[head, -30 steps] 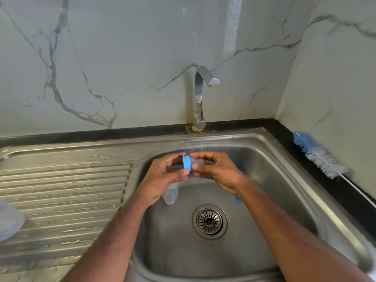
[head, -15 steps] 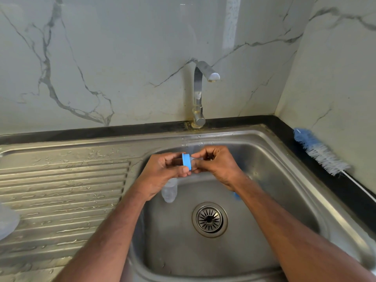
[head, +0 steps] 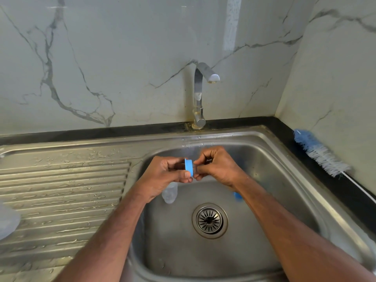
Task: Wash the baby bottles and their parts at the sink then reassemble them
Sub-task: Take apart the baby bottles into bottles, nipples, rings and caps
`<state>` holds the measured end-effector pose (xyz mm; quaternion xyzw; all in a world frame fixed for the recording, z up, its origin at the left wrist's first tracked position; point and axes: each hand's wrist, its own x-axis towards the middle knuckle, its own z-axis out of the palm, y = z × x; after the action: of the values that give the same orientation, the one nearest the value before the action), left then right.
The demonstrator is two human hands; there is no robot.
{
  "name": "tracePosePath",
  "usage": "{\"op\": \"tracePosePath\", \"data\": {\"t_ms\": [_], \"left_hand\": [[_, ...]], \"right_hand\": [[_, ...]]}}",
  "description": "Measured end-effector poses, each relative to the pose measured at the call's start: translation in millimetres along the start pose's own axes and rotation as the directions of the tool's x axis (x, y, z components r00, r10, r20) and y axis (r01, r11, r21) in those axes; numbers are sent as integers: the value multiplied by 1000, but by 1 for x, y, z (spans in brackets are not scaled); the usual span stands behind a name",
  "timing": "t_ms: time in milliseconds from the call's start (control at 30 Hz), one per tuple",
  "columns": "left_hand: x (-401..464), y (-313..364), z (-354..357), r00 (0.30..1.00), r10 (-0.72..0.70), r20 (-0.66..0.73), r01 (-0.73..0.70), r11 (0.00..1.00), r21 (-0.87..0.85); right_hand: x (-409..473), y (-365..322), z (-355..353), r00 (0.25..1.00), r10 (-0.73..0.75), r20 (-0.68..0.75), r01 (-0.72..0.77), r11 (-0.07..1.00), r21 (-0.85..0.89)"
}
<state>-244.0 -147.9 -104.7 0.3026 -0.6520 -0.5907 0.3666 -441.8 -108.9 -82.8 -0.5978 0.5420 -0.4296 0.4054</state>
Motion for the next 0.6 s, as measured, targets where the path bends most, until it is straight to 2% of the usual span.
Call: {"op": "tracePosePath", "data": {"t_ms": [233,433,600], "left_hand": [[1,-4,0,999,-28,31,27,999,27],[3,-1,-1,1000,-6,-4,6,1000,-14],[7,-6,-3,999,-24,46,24,1000,10]], "right_hand": [[-3,0,-2,998,50,35,-50,999,-6],[-6,1,-7,987,141,83,-161,928,337],[0,4,-1,980,196,21,-195,948,251]]}}
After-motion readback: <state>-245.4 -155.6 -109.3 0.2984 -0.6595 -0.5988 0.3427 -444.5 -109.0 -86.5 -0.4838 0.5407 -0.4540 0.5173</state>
